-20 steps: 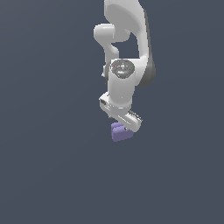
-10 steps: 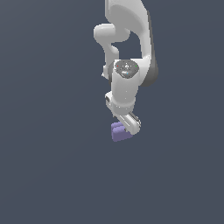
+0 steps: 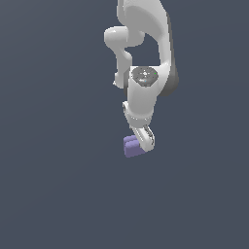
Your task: Pick up the object and move it to a goal position.
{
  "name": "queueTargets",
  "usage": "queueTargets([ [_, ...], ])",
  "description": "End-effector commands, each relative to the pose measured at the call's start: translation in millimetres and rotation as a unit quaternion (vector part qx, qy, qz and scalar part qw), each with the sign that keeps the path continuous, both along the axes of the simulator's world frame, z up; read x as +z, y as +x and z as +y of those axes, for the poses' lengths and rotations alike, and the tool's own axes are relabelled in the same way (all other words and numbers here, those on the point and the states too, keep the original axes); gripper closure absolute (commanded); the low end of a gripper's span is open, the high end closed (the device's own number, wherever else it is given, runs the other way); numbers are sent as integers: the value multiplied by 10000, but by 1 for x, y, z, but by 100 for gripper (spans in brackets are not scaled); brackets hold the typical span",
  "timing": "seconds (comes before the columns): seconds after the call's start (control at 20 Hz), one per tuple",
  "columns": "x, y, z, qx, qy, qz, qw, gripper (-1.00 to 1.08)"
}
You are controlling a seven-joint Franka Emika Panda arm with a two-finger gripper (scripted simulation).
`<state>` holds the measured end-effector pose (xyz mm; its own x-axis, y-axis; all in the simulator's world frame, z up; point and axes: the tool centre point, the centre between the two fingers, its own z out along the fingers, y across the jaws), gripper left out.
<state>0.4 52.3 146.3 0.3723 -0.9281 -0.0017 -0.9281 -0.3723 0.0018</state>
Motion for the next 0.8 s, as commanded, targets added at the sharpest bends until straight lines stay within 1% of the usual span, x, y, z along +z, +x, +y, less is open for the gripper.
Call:
queueTargets([
  [0.0,0,0,2,-212,-2,-4,9998,-92],
  [0.35,-1,-1,5,-542,-5,-10,9985,-92],
  [0.75,-4,-1,5,-571,-5,-11,9984,-92],
])
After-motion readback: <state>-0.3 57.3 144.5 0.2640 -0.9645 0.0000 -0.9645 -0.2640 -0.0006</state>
